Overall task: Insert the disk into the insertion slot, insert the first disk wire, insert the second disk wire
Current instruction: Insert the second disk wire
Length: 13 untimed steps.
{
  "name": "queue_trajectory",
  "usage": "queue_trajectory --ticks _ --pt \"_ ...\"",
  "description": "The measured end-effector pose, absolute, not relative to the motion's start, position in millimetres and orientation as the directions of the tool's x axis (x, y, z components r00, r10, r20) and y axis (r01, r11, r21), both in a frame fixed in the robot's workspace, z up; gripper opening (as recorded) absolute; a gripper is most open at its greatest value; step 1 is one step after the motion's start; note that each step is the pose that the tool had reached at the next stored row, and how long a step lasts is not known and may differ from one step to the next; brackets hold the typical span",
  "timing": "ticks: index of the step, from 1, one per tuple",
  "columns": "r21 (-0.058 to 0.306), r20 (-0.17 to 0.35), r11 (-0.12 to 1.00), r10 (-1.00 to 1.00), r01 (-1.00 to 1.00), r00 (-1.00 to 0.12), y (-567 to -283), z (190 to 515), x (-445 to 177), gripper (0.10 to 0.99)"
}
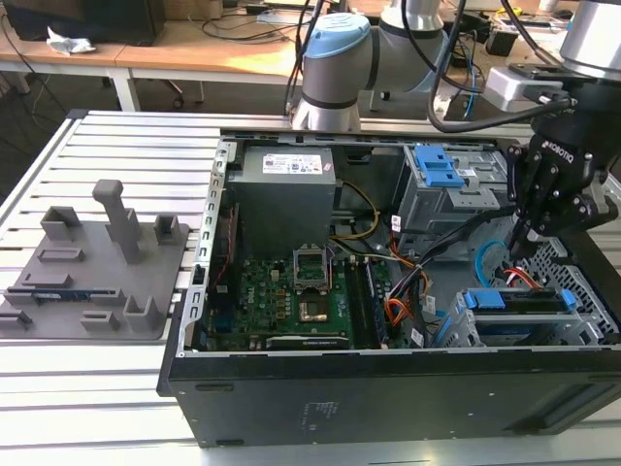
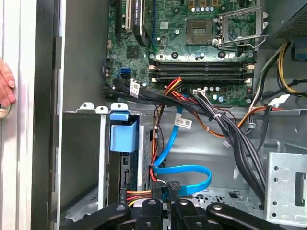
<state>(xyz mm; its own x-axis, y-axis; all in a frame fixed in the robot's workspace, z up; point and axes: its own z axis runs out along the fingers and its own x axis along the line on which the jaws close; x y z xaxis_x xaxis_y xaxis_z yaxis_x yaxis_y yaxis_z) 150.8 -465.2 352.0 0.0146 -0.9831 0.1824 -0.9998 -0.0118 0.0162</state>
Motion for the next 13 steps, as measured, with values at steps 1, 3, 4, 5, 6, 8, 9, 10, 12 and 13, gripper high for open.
queue_trajectory --ticks 1,3,4,5,6,8,9,10,12,13 --pt "0.016 0.183 0.007 -0.983 -1.000 -0.004 -465 352 151 0.161" --pt "0.016 0.183 0.030 -0.983 -0.999 -0.026 -466 351 151 0.161" --pt "0.016 0.183 0.042 -0.982 -0.999 -0.038 -466 351 151 0.161" --pt "0.016 0.183 0.052 -0.982 -0.999 -0.048 -466 351 151 0.161" --pt "0.016 0.183 0.056 -0.982 -0.998 -0.052 -467 351 151 0.161" --pt "0.016 0.167 0.056 -0.984 -0.998 -0.053 -471 351 151 0.161" --pt "0.015 0.160 0.056 -0.986 -0.998 -0.053 -474 351 151 0.161" --pt "0.015 0.150 0.056 -0.987 -0.998 -0.053 -478 351 151 0.161" --pt "0.015 0.142 0.056 -0.988 -0.998 -0.053 -485 351 151 0.161" --pt "0.015 0.137 0.056 -0.989 -0.998 -0.053 -491 351 151 0.161"
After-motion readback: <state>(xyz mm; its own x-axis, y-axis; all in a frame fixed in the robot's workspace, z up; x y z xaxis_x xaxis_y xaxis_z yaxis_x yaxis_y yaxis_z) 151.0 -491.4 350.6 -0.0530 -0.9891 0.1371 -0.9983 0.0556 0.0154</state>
